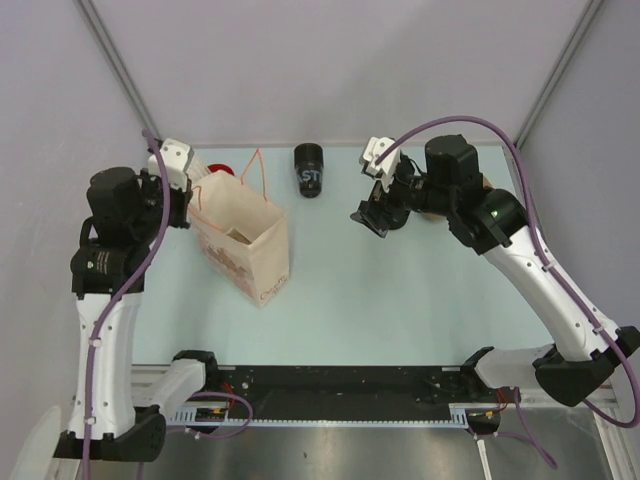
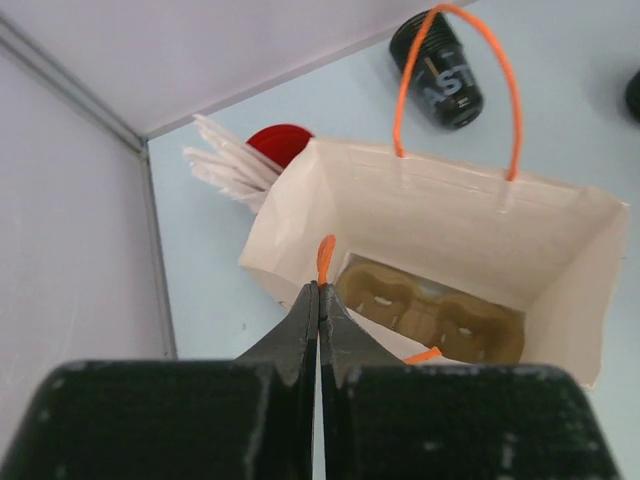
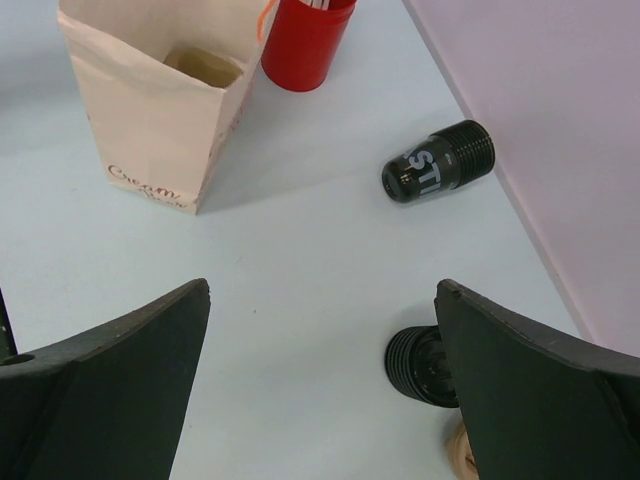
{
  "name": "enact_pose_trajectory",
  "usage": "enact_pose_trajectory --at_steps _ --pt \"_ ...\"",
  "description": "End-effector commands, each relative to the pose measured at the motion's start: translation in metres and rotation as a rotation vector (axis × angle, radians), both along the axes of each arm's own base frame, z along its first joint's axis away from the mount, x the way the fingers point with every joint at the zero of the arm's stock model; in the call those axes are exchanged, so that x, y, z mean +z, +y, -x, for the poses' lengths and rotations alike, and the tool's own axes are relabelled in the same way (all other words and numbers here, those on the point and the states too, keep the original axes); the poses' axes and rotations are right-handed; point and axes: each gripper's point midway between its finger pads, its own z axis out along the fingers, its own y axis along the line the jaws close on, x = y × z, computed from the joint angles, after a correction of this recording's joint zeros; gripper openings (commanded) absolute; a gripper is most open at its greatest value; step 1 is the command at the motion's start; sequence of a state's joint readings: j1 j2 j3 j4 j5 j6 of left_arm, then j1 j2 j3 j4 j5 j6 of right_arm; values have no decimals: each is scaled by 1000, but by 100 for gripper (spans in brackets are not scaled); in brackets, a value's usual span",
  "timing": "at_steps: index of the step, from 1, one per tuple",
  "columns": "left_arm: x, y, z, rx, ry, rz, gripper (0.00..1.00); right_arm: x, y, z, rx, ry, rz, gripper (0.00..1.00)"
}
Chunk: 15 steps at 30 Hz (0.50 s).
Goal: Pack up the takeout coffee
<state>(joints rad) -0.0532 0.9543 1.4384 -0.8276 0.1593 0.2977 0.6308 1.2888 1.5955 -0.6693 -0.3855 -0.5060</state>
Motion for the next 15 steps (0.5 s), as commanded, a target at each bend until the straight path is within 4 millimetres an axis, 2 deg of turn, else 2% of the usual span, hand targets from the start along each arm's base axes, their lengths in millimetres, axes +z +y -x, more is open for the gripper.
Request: enact_pose_trajectory --at_steps 1,6,8,15 --pt "3 31 -6 76 -36 -46 0 13 -2 2 -5 -35 -46 100" --pt "3 62 -13 139 -34 -46 0 6 -6 2 -13 -28 -38 100" --pt "2 67 -18 137 -28 -39 0 5 -7 2 -14 -25 -39 100" --pt "18 100 -29 197 -50 -45 0 2 -9 1 -20 -25 -40 100"
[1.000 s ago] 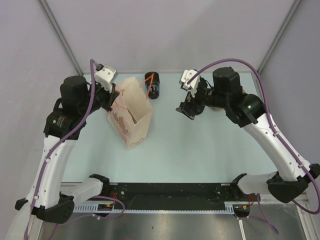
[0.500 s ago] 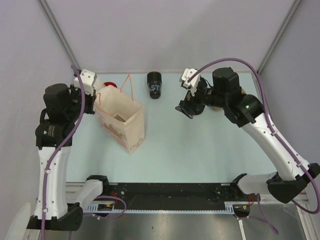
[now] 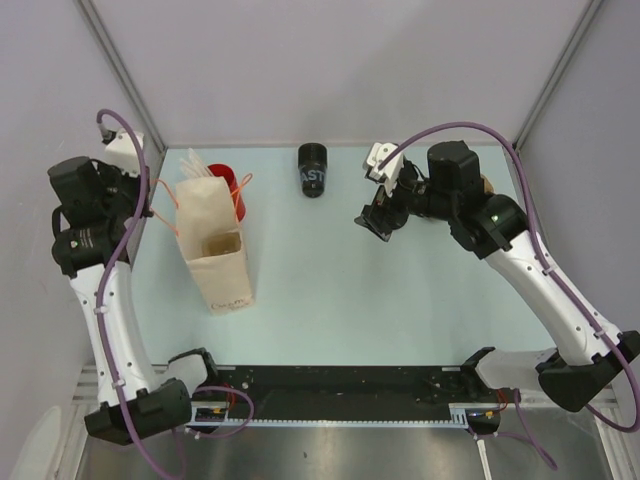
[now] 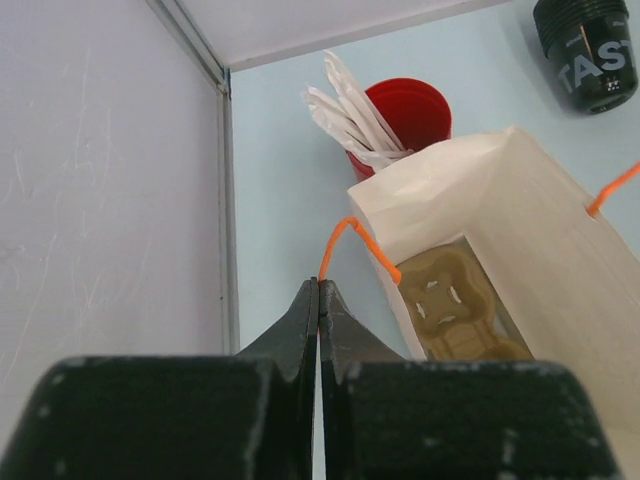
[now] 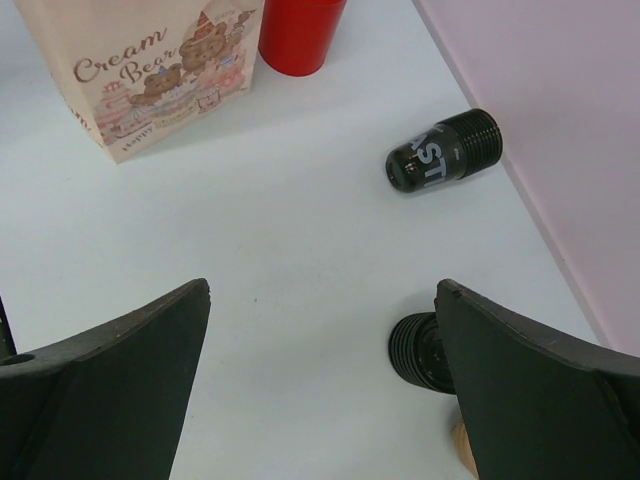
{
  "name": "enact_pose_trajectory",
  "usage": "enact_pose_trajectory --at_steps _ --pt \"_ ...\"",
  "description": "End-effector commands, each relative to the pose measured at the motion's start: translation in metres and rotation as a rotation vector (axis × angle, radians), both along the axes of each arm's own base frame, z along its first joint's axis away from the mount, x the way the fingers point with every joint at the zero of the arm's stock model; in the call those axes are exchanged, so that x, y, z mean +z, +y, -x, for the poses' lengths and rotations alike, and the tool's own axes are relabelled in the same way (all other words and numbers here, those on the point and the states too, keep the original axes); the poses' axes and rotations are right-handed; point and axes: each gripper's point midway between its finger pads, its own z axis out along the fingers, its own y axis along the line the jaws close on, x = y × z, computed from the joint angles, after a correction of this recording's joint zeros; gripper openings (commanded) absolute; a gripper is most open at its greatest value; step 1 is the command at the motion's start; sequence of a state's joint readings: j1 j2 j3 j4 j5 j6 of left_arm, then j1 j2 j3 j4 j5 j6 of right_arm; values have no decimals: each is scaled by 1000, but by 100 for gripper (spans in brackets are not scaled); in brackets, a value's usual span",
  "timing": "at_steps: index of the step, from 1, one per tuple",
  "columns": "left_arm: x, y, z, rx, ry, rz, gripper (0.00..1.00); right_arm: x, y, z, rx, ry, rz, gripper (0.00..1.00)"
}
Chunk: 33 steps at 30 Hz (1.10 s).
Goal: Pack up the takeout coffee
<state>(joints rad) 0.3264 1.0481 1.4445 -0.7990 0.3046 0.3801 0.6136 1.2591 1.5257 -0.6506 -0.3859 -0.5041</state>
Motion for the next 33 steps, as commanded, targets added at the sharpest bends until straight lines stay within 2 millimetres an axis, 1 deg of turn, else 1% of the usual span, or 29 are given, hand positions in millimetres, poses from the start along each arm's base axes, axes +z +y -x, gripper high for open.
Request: enact_pose_trajectory --at_steps 1,2,3,5,13,18,19,22,29,33 --pt "34 11 -9 -21 -92 -34 0 17 -2 1 -5 -44 -52 100" --pt "40 18 -8 -1 -102 -39 0 16 -2 1 -5 -43 -52 100" --pt "37 23 -13 5 -91 -35 0 17 -3 1 -6 -43 -54 100" --pt "42 29 -16 19 -100 -34 0 15 -3 1 -6 -41 -55 100" --pt "42 50 -32 67 -97 -37 0 14 -4 1 -8 -39 -59 100" --pt "46 68 -29 116 -111 -37 0 10 -5 0 -11 -37 -51 100" --pt "47 74 -27 131 -113 -34 0 12 -5 -1 -12 -42 -54 100" --pt "49 82 -24 145 -117 -20 0 11 -4 -3 -12 -44 -57 100" --pt "50 92 -20 166 -121 -17 0 10 -2 -4 -13 -36 -59 100" --pt "47 94 -20 174 -115 -15 0 8 -2 -5 -14 -32 -56 100"
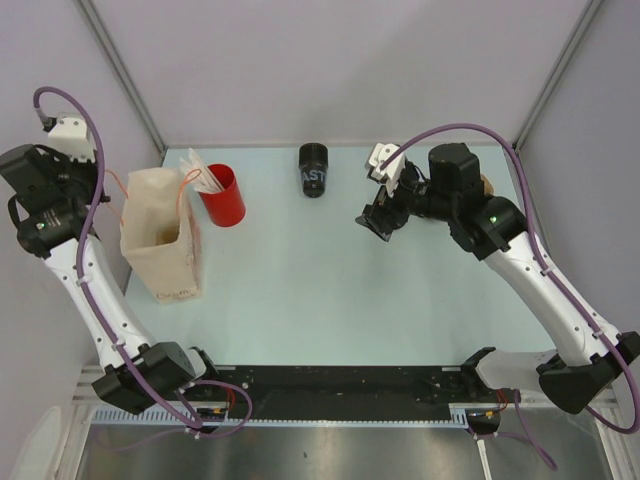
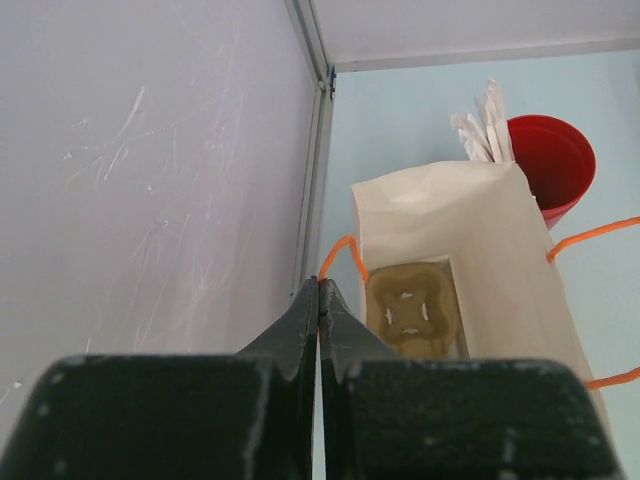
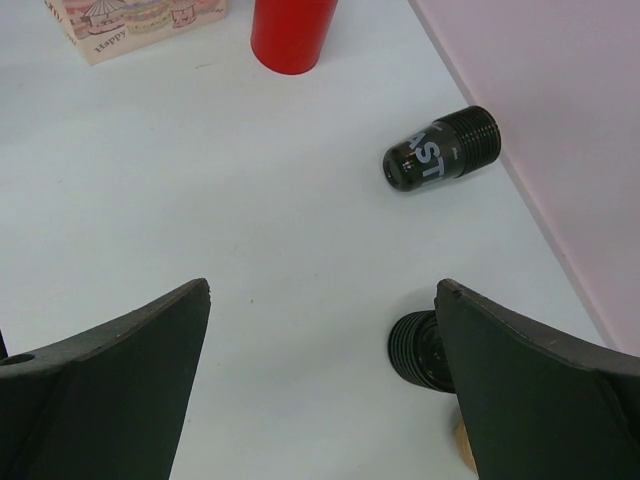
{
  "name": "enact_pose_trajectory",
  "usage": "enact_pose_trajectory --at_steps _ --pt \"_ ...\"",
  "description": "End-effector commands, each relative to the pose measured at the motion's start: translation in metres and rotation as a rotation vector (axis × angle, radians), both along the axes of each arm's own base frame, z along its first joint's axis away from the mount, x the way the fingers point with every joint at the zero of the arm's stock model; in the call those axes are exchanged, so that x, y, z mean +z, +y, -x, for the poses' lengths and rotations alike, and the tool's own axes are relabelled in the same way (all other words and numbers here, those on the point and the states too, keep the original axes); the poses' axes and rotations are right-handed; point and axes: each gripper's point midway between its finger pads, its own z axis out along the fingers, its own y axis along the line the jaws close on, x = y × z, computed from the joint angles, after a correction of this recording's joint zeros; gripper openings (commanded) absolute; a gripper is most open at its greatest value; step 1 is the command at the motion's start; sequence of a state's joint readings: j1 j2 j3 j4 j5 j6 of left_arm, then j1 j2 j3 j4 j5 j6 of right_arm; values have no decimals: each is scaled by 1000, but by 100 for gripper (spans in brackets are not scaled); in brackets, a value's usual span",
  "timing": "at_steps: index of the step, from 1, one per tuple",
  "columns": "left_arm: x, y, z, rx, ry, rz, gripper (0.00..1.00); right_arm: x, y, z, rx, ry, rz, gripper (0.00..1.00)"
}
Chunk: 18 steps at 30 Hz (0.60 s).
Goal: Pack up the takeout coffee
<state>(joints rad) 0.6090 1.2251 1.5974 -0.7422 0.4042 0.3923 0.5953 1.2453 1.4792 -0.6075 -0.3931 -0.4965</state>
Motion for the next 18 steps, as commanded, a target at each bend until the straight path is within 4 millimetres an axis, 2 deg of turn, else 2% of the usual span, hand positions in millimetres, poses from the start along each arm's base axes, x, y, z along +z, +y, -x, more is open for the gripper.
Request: enact_pose_trajectory --at_steps 1,2,4,5,7,8,11,14,15,16,18 --pt "20 3 -2 -5 -62 -27 2 14 1 0 0 -30 -43 100" --pt "20 4 -3 -2 -62 -32 12 15 1 0 0 -32 -44 100" --pt "22 6 -1 7 -66 -32 26 13 1 0 -1 -28 -41 100" --pt "24 6 -1 9 -71 -34 40 13 0 -1 -3 -28 -41 100" --pt "33 6 1 10 -91 -44 57 12 0 0 -5 -29 -40 100" --pt "40 5 3 12 -105 -53 69 11 0 0 -8 -26 -38 100" --pt "64 -5 8 -14 -158 -75 88 12 -1 -2 -15 -28 -41 100" --pt "91 -24 13 -86 -216 -80 99 12 -4 -5 -31 -22 -44 100" --pt "95 -30 12 -111 -220 -68 99 13 -4 -6 -34 -22 -48 100" --pt "109 -45 15 -178 -251 -74 99 13 -5 -7 -37 -22 -50 100" --pt "118 -58 14 -249 -266 -57 99 13 -10 -11 -54 -22 -54 100"
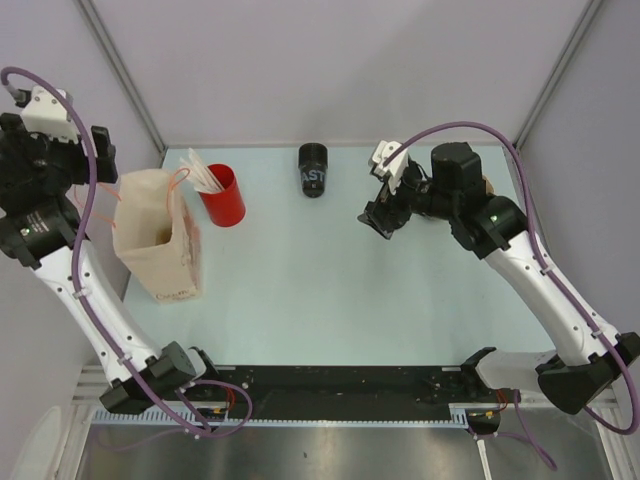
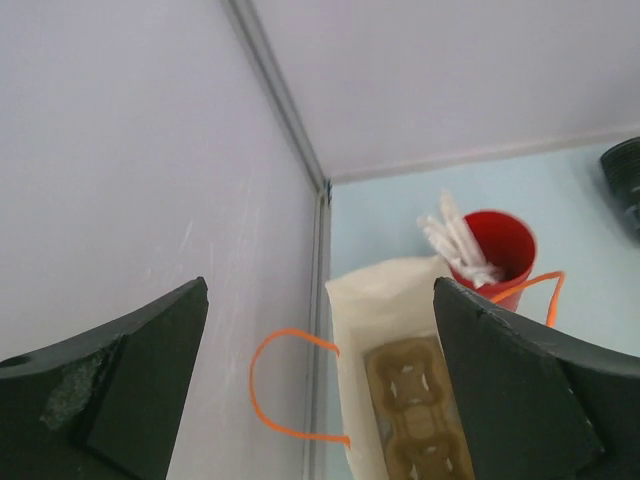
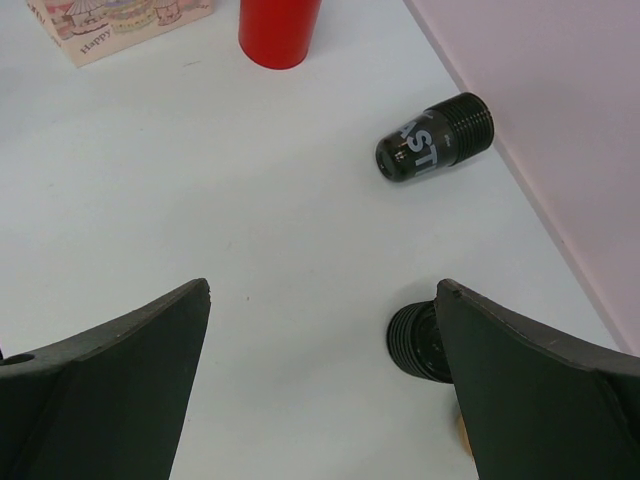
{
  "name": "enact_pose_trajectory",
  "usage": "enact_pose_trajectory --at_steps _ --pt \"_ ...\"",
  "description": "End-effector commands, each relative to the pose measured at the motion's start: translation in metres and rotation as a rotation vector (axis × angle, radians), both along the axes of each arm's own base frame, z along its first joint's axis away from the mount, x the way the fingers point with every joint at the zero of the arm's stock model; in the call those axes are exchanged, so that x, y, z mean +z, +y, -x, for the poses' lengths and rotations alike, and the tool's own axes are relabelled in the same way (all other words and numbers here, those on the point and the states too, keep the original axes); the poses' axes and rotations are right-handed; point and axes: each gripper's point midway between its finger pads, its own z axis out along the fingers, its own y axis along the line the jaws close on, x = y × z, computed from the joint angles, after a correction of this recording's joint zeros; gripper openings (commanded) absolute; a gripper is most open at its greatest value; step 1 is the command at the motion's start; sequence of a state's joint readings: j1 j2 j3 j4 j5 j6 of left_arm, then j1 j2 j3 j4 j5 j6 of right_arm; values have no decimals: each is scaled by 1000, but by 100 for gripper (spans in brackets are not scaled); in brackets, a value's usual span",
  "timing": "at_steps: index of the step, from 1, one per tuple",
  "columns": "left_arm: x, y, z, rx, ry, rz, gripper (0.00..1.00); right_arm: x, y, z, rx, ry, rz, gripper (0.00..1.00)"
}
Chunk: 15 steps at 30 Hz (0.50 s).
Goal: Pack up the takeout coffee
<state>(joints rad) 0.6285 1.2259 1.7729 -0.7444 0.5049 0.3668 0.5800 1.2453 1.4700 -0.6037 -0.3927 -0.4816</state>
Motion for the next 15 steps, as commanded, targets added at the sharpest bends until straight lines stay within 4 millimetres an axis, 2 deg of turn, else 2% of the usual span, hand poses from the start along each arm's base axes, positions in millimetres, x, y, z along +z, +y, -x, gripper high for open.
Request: enact_pose_trajectory --at_steps 1,3,6,7,8,9,11,12,13,14,15 --pt "54 -57 9 -252 -118 -14 99 17 -8 -9 -39 -39 -51 100" --pt "58 -80 3 -344 -117 -17 99 16 -16 -16 -66 -35 -52 100" --pt "56 -101 -7 -362 -94 -81 99 12 -32 -30 -121 -16 -50 100" --pt "50 -128 -16 -435 -81 -86 99 9 -36 -35 -135 -6 -50 100" --pt "47 -130 -23 -410 -69 -100 100 6 -39 -37 -139 12 -54 100" --pt "44 -152 -29 -468 -64 -102 99 1 -50 -45 -169 32 -49 100" --pt "36 -163 -50 -485 -37 -100 99 -7 -56 -50 -177 65 -49 100" --pt "31 -180 -57 -529 -25 -94 99 -12 -61 -50 -186 87 -44 100" --pt "36 -187 -64 -542 -31 -101 99 -17 -69 -55 -204 103 -42 100" --pt "19 -199 -85 -570 19 -92 99 -21 -73 -56 -215 115 -37 100" --pt "8 -216 -93 -609 57 -95 99 -26 -77 -56 -220 128 -31 100"
